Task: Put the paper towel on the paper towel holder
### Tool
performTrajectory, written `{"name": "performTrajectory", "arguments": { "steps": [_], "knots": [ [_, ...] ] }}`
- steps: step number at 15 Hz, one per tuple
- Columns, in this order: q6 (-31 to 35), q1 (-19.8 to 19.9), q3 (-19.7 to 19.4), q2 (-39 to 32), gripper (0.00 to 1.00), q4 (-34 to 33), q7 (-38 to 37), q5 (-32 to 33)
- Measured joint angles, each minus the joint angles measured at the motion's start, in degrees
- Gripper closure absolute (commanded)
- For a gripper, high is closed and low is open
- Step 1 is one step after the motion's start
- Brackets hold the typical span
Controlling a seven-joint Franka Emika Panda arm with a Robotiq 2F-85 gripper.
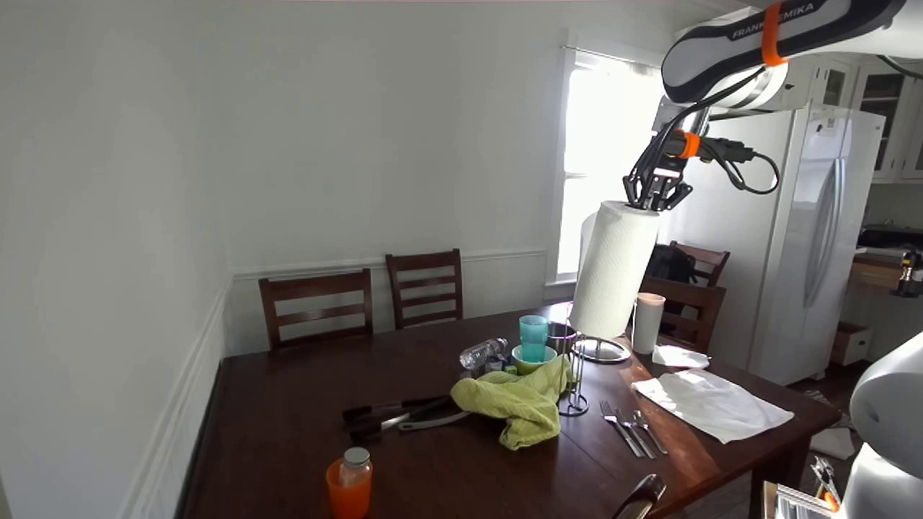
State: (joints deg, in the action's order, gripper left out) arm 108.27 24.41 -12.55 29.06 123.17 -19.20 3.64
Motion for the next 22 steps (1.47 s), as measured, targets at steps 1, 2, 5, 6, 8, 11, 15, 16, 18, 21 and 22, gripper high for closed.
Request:
{"name": "performTrajectory", "arguments": {
  "steps": [1, 2, 5, 6, 8, 11, 15, 16, 18, 21, 22],
  "knots": [
    [-0.1, -0.1, -0.1, -0.9, 0.95, -1.3, 0.0, 0.0],
    [-0.1, -0.2, -0.4, -2.0, 0.95, -2.6, 0.0, -0.1],
    [-0.1, -1.0, -1.1, -5.5, 0.95, -6.5, 0.0, -0.6],
    [-0.1, -1.3, -1.4, -6.7, 0.95, -7.8, 0.0, -0.8],
    [-0.1, -1.7, -1.9, -9.1, 0.95, -10.5, 0.0, -1.3],
    [-0.1, -2.1, -3.0, -12.7, 0.95, -13.9, 0.0, -2.5],
    [-0.1, -2.4, -4.0, -17.2, 0.95, -17.6, 0.0, -4.9],
    [-0.1, -2.5, -4.1, -18.1, 0.95, -18.3, 0.0, -5.5],
    [-0.2, -2.6, -4.4, -19.7, 0.95, -19.3, 0.0, -6.6],
    [-1.0, -2.8, -4.8, -21.5, 0.95, -20.4, 0.2, -7.3],
    [-1.5, -2.8, -5.0, -22.0, 0.95, -20.7, 0.3, -7.3]
  ]
}}
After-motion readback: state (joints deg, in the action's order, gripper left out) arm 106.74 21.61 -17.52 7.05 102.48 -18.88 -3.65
